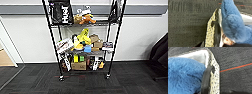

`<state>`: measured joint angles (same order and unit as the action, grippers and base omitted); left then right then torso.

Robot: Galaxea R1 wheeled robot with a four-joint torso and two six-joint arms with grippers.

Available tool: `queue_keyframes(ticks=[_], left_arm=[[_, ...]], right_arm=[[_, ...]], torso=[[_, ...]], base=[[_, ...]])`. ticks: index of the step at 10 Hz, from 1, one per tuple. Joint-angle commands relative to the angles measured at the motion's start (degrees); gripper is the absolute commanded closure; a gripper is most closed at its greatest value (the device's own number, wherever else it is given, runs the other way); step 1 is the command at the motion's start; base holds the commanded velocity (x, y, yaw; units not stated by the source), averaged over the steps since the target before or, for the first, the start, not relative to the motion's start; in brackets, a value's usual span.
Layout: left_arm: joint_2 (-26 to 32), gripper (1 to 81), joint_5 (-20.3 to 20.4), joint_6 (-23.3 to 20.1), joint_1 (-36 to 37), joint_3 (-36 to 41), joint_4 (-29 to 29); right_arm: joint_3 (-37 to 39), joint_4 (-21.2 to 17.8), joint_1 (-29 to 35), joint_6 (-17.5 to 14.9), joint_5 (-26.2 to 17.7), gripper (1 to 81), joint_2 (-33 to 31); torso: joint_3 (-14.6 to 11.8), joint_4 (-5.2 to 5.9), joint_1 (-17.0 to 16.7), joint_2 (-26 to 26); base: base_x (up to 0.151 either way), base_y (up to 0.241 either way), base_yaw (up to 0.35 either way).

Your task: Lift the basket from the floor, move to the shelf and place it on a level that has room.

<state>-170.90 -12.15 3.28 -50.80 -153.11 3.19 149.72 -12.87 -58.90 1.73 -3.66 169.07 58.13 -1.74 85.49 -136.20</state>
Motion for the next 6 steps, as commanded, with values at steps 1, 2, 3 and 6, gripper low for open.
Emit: queue_keyframes(ticks=[1, 2, 3, 6], left_arm=[[0.82, 1.0, -2.0, 0.14, 6.63, 0.01, -0.12], [0.91, 1.0, -1.82, 0.24, 6.63, 0.01, -0.21], [1.17, 1.0, -1.82, 0.24, 6.63, 0.01, 0.06], [1.17, 1.0, 0.02, -0.2, 6.19, 0.01, -0.29]], right_arm=[[0.03, -0.84, 6.47, 0.2, -2.41, 1.0, 1.55], [0.03, -1.01, 6.82, 0.2, -2.41, 1.0, 1.91], [0.03, -1.8, 7.08, 0.2, -2.41, 1.0, 2.09], [-0.23, -2.68, 7.61, 0.2, -2.32, 1.0, 2.44]], torso=[[0.0, 0.0, 3.54, -5.49], [0.0, 0.0, 1.03, -1.64], [0.0, 0.0, 1.99, -3.17], [-0.02, 0.0, 2.88, -4.66]], base=[[0.0, 0.0, 0.0], [0.0, 0.0, 0.0], [0.0, 0.0, 0.0], [0.0, 0.0, 0.0]])
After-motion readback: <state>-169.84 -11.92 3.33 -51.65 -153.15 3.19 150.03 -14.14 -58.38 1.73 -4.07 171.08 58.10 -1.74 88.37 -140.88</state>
